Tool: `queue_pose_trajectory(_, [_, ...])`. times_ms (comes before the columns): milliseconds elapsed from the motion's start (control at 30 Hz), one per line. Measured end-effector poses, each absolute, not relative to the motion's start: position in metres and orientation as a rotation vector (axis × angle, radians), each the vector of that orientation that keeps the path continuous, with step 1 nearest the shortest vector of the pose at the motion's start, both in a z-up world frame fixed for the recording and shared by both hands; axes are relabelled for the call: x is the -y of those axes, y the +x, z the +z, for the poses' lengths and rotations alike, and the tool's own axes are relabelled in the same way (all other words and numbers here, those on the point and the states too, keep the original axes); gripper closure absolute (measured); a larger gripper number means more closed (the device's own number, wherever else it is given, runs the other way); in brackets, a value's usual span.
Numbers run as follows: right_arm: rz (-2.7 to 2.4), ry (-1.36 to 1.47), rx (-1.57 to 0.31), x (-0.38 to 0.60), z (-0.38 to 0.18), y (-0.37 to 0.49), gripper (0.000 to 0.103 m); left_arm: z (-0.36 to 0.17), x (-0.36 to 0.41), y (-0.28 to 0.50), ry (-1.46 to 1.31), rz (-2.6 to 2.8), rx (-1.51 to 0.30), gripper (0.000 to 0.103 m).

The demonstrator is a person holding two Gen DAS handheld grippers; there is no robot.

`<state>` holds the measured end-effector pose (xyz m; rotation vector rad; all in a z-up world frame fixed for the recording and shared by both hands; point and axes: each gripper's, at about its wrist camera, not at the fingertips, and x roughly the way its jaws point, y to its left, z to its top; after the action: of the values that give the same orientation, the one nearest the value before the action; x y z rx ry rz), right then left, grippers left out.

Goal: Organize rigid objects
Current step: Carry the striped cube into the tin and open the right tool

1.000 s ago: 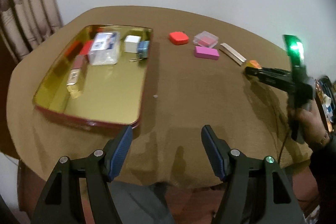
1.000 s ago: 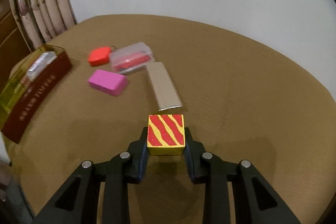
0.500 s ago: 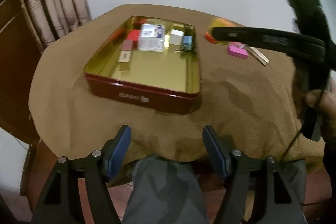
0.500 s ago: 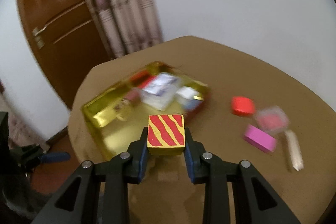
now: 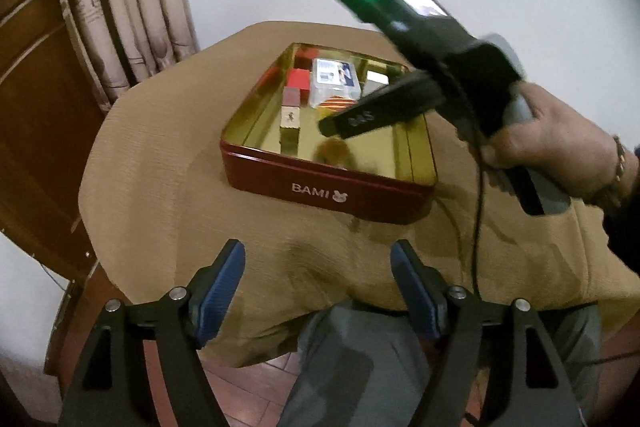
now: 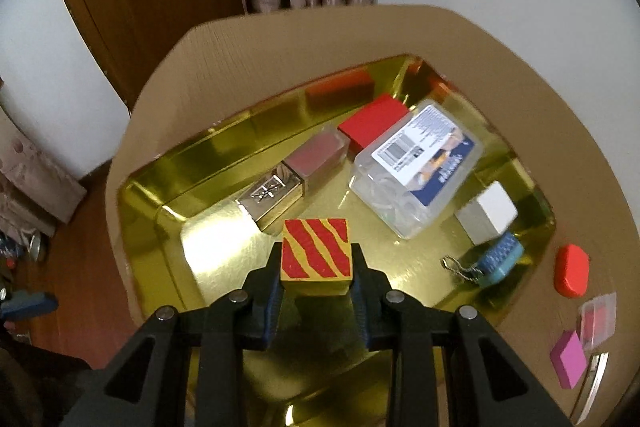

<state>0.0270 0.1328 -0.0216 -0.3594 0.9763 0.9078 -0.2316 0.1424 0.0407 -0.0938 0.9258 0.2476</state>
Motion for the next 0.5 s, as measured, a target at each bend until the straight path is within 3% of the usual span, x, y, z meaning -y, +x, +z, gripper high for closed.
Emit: queue_pose_trajectory(500, [0.925,-0.350,-0.983,-0.164,-0.030,0.043,0.073,0.024,-0.152,-0.229,-0.147,0.229,-1.007,0.029])
